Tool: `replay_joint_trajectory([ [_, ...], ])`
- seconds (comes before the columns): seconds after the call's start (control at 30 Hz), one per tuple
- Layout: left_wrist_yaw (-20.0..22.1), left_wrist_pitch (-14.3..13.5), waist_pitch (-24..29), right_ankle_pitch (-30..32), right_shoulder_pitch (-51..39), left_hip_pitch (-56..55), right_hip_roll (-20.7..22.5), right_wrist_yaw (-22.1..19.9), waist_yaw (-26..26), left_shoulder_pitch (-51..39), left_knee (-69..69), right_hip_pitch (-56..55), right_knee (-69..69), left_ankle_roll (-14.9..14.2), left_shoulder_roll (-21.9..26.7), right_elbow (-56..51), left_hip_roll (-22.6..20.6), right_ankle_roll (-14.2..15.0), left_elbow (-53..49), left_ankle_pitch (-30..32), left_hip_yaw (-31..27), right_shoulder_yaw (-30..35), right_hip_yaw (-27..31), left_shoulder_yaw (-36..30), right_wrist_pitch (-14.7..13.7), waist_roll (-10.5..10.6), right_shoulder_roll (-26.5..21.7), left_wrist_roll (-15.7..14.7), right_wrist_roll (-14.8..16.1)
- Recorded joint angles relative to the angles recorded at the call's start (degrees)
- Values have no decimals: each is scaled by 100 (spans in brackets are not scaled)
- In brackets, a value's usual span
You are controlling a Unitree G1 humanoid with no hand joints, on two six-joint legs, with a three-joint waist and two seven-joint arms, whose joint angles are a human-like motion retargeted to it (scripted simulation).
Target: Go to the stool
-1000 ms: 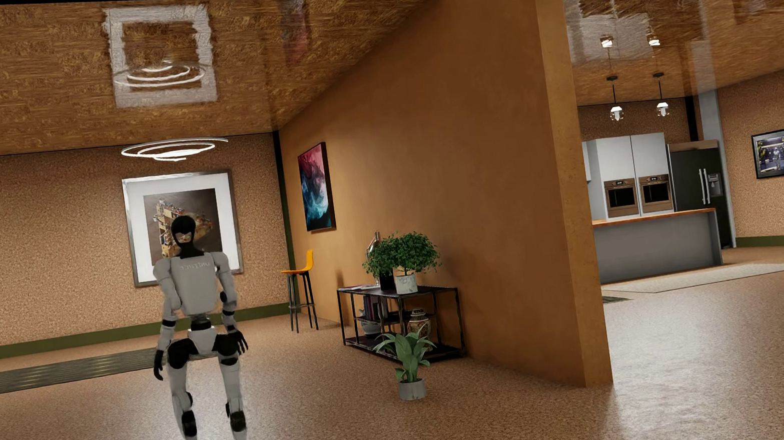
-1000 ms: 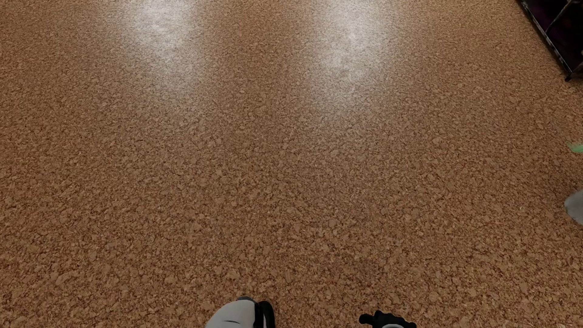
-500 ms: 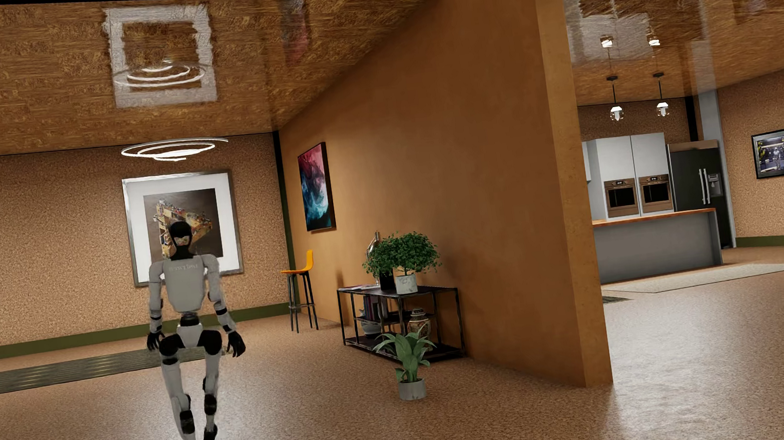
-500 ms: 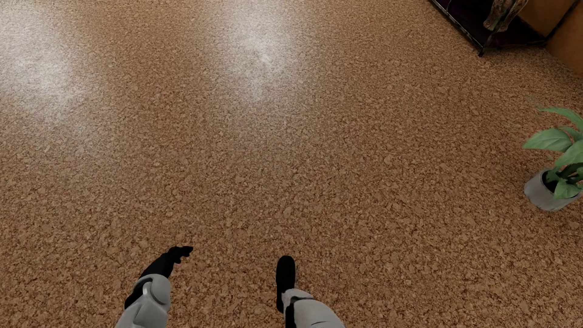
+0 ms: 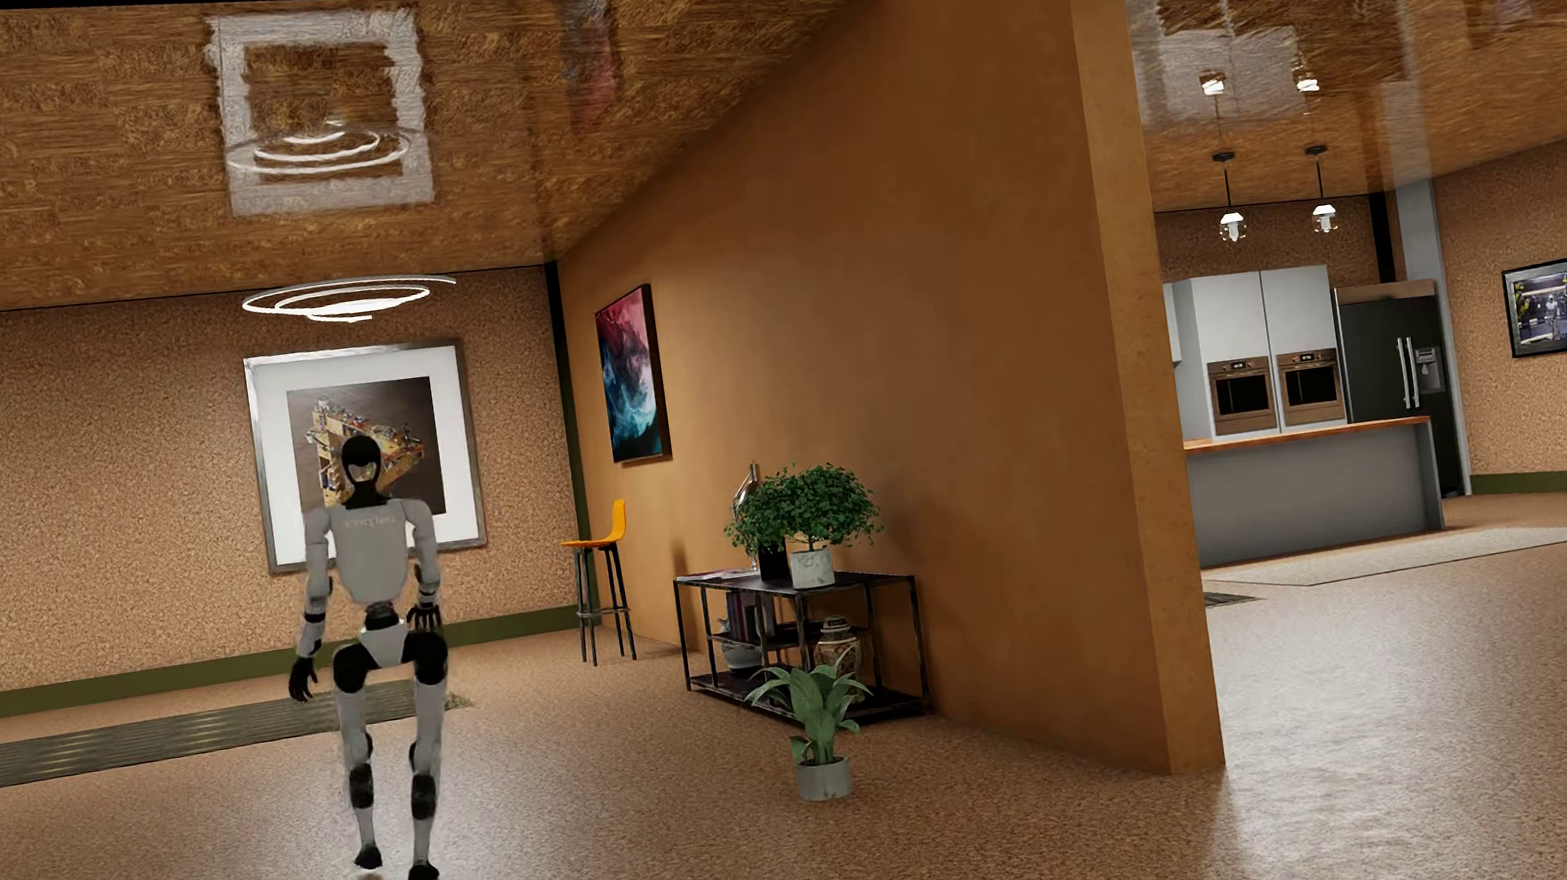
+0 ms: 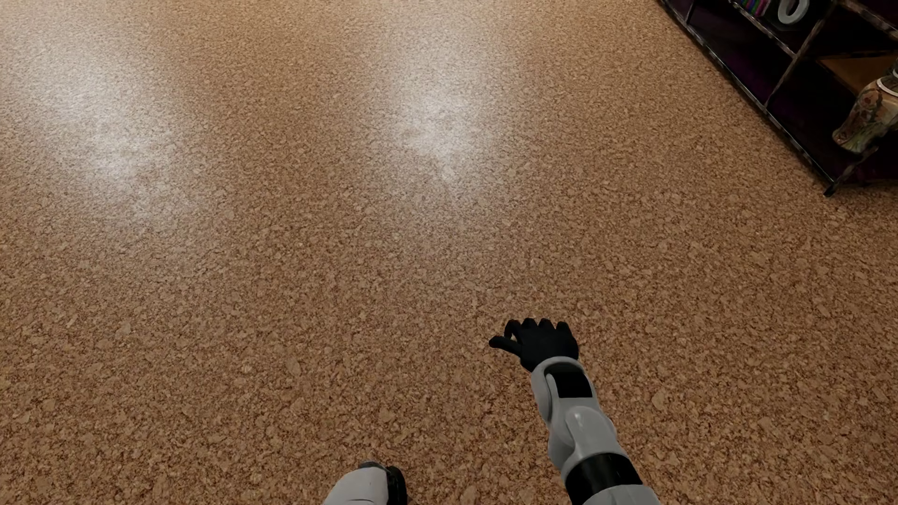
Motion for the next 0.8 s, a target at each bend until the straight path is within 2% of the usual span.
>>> replay_joint_trajectory([
  [0.07,-338,181,21,-403,-213,131,135,130,-3,78,-2408,524,-121,-659,53,-410,-651,30,512,-19,-398,211,-29,-154,26,15,-368,309,148],
  [0.1,-520,186,42,-594,-198,56,199,212,-46,102,-2776,800,-155,-739,89,-565,-857,59,706,-134,-184,240,-139,-260,47,30,-559,504,213],
  [0.13,-573,159,61,-716,-119,-7,235,271,-80,134,-2729,1045,-162,-642,80,-644,-982,104,799,-158,276,210,-275,-290,164,34,-721,641,302],
  [0.17,-543,155,71,-761,-20,-63,240,251,-63,200,-2351,1241,-101,-328,19,-623,-1030,155,790,-207,693,210,-349,-210,287,15,-831,687,332],
  [0.2,-352,140,72,-711,76,-141,221,188,2,340,-1760,1398,39,-291,-104,-466,-1021,212,633,-354,789,177,-316,35,450,-26,-801,580,419],
  [0.23,-77,157,56,-466,176,-136,145,129,94,558,-1338,1558,265,216,-328,-172,-1021,272,406,-283,801,140,-213,350,696,-85,-683,378,546],
  [0.27,118,155,28,-50,313,-67,43,58,186,792,-1060,1634,565,821,-553,209,-936,246,176,134,892,87,-133,610,895,-163,-518,174,703],
  [0.3,136,143,16,403,498,-68,-111,60,255,960,-592,1548,1145,933,-744,628,-853,352,44,67,1000,-77,-53,760,1167,-263,-341,-13,919],
  [0.33,23,184,18,992,741,-86,-302,155,293,1023,-62,1271,2072,909,-834,1024,-802,643,68,-362,1084,-225,-62,771,1519,-369,-201,-51,1039],
  [0.37,-55,277,22,1486,1011,20,-578,406,304,972,221,799,3259,859,-864,1403,-809,1270,182,-733,1170,-168,-84,711,1772,-468,-132,41,934],
  [0.4,-78,386,25,2082,1285,219,-852,665,277,818,326,237,4387,770,-860,1642,-846,1516,360,-1032,1240,-40,-36,625,1847,-564,-82,190,759],
  [0.43,-5,443,25,2059,1605,502,-1035,798,214,620,269,-387,5280,686,-849,1744,-925,1441,530,-1243,1293,153,113,530,1831,-651,-99,366,465],
  [0.47,267,422,20,1687,1976,831,-1240,781,121,410,93,-1027,5942,603,-864,1693,-1015,1263,574,-1375,1321,274,245,532,1758,-724,-118,429,200],
  [0.5,666,335,12,1541,2419,1182,-1453,632,2,196,-123,-1621,6319,525,-886,1463,-1119,1120,542,-1485,1289,91,348,582,1747,-783,-59,382,221],
  [0.53,909,215,0,1536,2879,1530,-1667,460,-131,-34,-360,-2173,6404,459,-861,1166,-1228,1132,520,-1579,1208,-280,432,531,1732,-825,65,342,479],
  [0.57,932,74,-8,1524,3327,1850,-1870,452,-270,-307,-548,-2662,6215,397,-764,863,-1324,974,581,-1695,1094,-607,476,384,1728,-853,209,369,781],
  [0.63,462,-184,-14,1310,3991,2451,-2155,525,-523,-919,-819,-3442,5155,282,-442,526,-1454,622,552,-1998,865,-1156,464,-47,1599,-879,383,459,1371],
  [0.67,263,-352,-12,1330,4181,2755,-2263,660,-615,-1230,-980,-3666,4217,227,-257,534,-1505,689,502,-2142,785,-1245,373,-273,1547,-887,388,494,1443],
  [0.7,184,-462,-10,1494,4278,3068,-2275,751,-688,-1552,-1183,-3755,2971,171,-76,595,-1567,640,457,-2268,747,-1272,291,-489,1483,-899,369,552,1418],
  [0.73,166,-500,-15,1648,4302,3409,-2091,893,-739,-1849,-1435,-3680,1439,96,87,734,-1606,738,426,-2374,732,-1127,367,-679,1494,-905,301,630,1130],
  [0.77,245,-500,-19,1596,4283,3776,-1781,1056,-775,-2098,-1744,-3553,-62,7,227,827,-1619,856,390,-2450,735,-953,716,-808,1439,-894,238,701,758],
  [0.8,346,-468,-14,1346,4259,4087,-1502,1202,-797,-2285,-1895,-3606,-805,-84,290,817,-1631,1294,344,-2555,770,-873,1126,-821,1308,-871,171,683,430],
])
